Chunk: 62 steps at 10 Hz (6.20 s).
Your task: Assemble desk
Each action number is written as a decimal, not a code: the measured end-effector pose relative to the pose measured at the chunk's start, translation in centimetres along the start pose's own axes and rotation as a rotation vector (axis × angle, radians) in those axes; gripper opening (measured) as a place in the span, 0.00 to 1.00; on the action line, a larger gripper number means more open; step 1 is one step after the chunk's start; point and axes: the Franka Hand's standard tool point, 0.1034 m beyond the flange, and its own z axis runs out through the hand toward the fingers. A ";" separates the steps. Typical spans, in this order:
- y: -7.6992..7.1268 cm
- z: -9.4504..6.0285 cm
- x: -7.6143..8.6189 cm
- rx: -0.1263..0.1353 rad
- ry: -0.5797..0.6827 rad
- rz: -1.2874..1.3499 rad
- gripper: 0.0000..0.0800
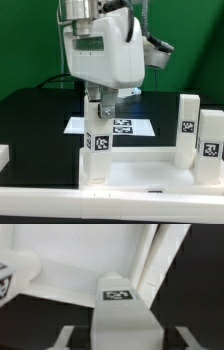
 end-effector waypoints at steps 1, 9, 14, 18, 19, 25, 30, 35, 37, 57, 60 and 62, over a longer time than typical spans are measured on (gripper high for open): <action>0.0 0.0 0.0 0.000 0.000 0.004 0.37; -0.4 0.2 -0.1 -0.012 0.011 -0.468 0.81; -0.4 0.1 0.0 -0.036 0.024 -0.909 0.81; -0.2 0.3 0.3 -0.048 0.024 -1.208 0.81; -0.2 0.3 0.2 -0.049 0.023 -1.252 0.81; -0.1 0.3 0.7 -0.085 0.023 -1.562 0.64; 0.0 0.3 0.6 -0.082 0.024 -1.519 0.36; 0.0 0.4 0.6 -0.059 0.031 -1.090 0.36; 0.0 0.4 0.5 -0.053 0.036 -0.893 0.36; -0.1 0.6 0.0 -0.018 0.026 -0.327 0.81; -0.1 0.6 0.1 -0.022 0.023 -0.646 0.81; -0.1 0.6 0.0 -0.028 0.024 -0.842 0.81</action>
Offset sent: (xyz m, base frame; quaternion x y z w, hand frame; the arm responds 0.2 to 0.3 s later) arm 0.0097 -0.0092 0.0023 -0.0406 0.0311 -0.1224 0.9912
